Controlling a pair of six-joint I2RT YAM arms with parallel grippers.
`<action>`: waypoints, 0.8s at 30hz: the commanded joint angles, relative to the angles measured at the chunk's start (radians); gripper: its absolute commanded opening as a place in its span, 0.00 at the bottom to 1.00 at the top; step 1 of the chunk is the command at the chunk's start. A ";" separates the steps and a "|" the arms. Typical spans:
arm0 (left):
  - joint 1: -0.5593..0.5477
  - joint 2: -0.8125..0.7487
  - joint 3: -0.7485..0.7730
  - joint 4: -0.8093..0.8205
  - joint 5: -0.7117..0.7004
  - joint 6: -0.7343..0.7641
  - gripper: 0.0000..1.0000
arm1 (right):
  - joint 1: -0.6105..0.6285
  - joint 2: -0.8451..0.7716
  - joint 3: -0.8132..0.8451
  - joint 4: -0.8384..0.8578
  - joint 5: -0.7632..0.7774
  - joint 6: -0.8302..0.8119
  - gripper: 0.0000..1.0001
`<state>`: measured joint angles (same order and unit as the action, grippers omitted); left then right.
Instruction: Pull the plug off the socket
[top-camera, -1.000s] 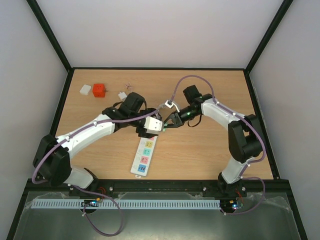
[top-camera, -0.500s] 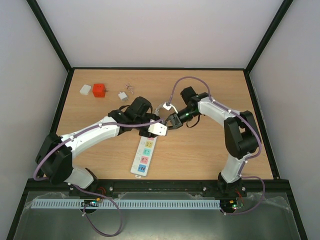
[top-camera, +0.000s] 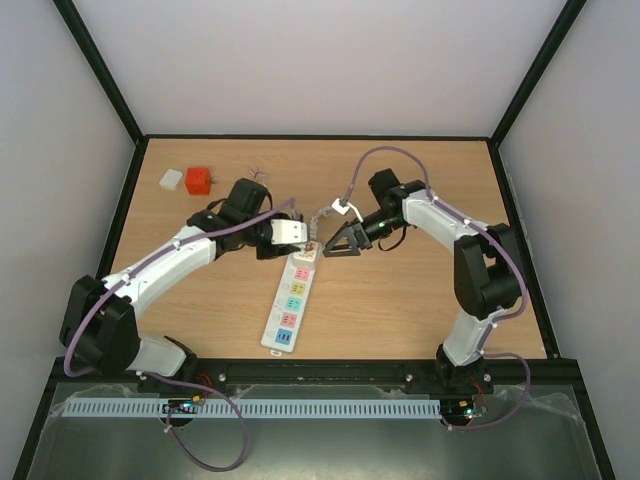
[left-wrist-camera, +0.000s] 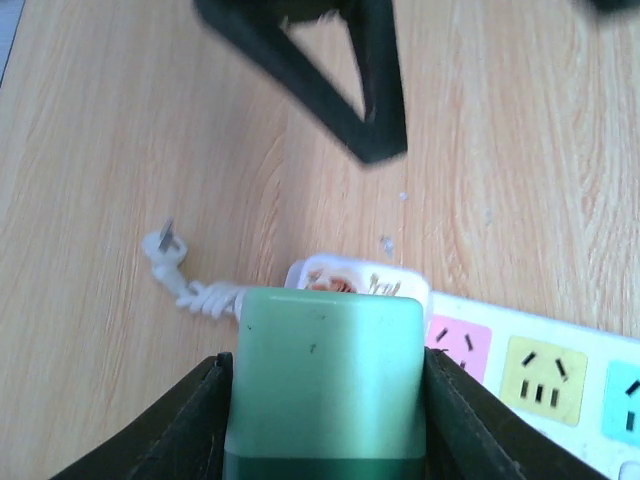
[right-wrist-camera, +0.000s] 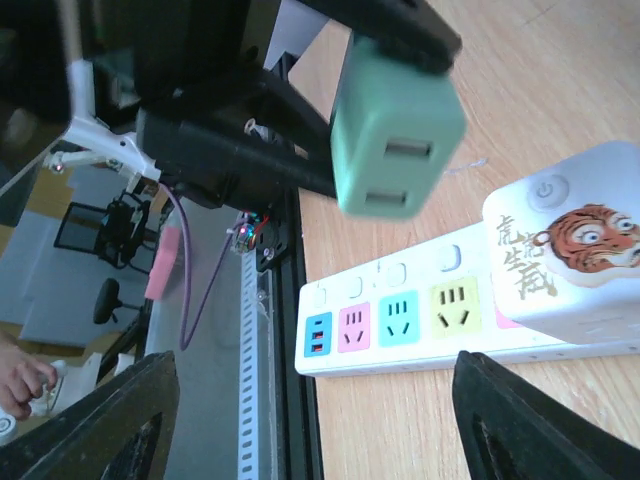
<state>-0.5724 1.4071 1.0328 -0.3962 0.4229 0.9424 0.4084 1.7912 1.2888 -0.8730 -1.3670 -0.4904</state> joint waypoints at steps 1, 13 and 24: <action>0.105 -0.042 0.003 -0.070 0.107 -0.051 0.42 | -0.033 -0.087 -0.041 0.114 -0.006 0.072 0.75; 0.597 -0.012 0.062 -0.173 0.227 -0.086 0.42 | -0.035 -0.422 -0.353 0.739 0.350 0.460 0.87; 0.911 0.268 0.206 -0.213 0.122 -0.110 0.43 | -0.035 -0.560 -0.483 0.876 0.627 0.325 0.98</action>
<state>0.2756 1.6112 1.1950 -0.5816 0.5816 0.8597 0.3725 1.2594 0.7952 -0.0685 -0.8761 -0.1013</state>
